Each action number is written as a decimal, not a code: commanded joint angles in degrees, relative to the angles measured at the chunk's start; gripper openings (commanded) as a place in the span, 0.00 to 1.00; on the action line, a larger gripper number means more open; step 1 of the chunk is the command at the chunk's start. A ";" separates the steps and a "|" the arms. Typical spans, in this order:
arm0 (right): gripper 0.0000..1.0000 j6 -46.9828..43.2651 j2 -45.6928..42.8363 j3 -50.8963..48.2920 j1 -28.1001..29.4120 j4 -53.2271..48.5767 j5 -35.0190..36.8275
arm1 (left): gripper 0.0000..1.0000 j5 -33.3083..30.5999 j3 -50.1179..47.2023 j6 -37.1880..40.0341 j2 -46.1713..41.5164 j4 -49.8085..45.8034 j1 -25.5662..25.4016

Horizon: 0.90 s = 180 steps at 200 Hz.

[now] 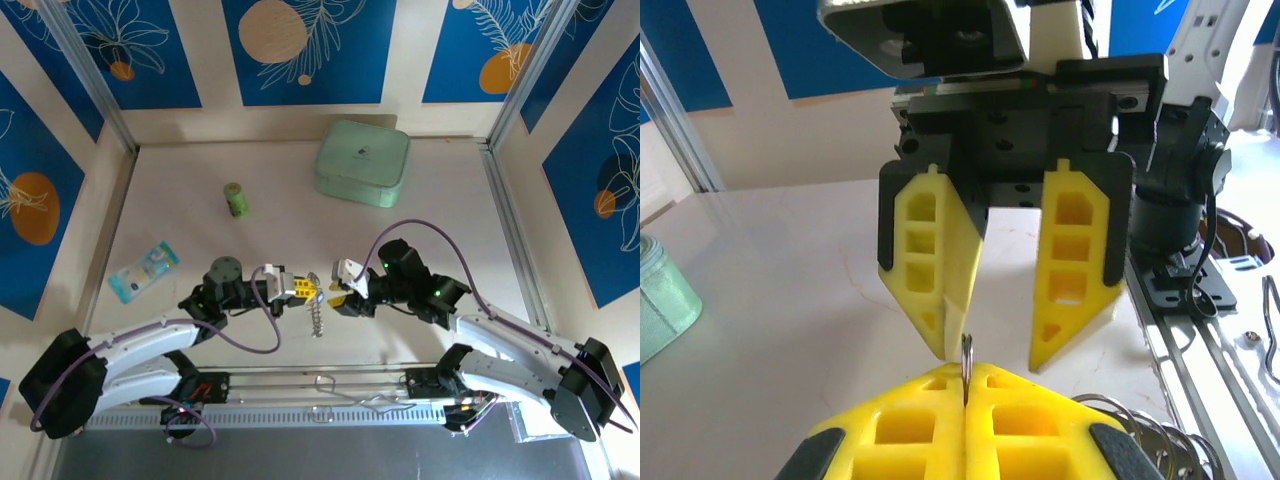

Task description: Put the keys on the keyring

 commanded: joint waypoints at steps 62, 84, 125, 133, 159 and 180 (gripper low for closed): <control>0.41 3.54 4.54 -2.29 0.57 13.31 -5.32 | 0.00 3.40 -1.14 -7.82 3.43 16.33 -0.22; 0.35 3.10 4.38 -2.69 0.45 12.93 -5.65 | 0.00 2.49 -1.14 -7.68 3.43 16.51 -0.28; 0.07 2.18 2.70 -1.83 -0.73 9.27 -5.47 | 0.00 1.07 -1.31 -6.93 2.92 16.25 -0.28; 0.00 1.78 1.91 -1.36 -0.98 7.90 -4.56 | 0.00 0.41 -1.31 -6.32 2.53 15.34 -0.24; 0.00 -0.50 -0.83 1.24 -1.62 2.24 -2.02 | 0.00 -1.99 0.27 -1.75 0.88 6.53 -0.32; 0.00 -2.21 -1.56 3.94 -1.54 -1.09 -0.97 | 0.00 -1.79 1.77 0.14 0.60 1.23 -0.31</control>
